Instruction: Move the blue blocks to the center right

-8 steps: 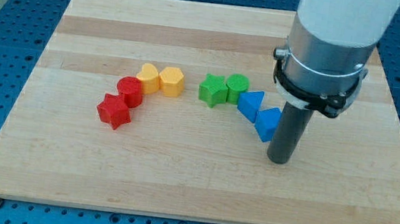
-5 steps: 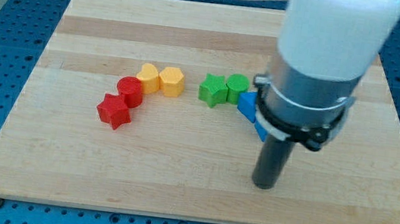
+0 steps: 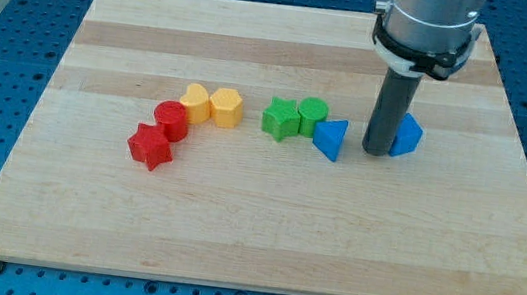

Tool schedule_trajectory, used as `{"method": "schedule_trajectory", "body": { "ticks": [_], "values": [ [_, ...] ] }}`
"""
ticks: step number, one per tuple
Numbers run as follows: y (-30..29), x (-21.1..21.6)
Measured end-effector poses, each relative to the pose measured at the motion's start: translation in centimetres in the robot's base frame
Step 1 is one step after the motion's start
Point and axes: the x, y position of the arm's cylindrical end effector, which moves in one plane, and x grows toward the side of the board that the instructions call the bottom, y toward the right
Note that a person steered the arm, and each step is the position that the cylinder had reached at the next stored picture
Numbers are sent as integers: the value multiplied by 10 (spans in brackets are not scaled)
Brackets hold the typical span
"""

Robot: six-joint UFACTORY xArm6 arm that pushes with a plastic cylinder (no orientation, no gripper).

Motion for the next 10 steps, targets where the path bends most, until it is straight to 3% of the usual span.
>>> {"method": "schedule_trajectory", "body": {
  "ticks": [1,2,3,4,5,6,7,8,10],
  "values": [
    [-16,31],
    [-67,53],
    [-93,34],
    [-67,-15],
    [6,-23],
    [-21,-19],
    [-71,16],
    [-42,33],
    [27,-7]
  ]
}}
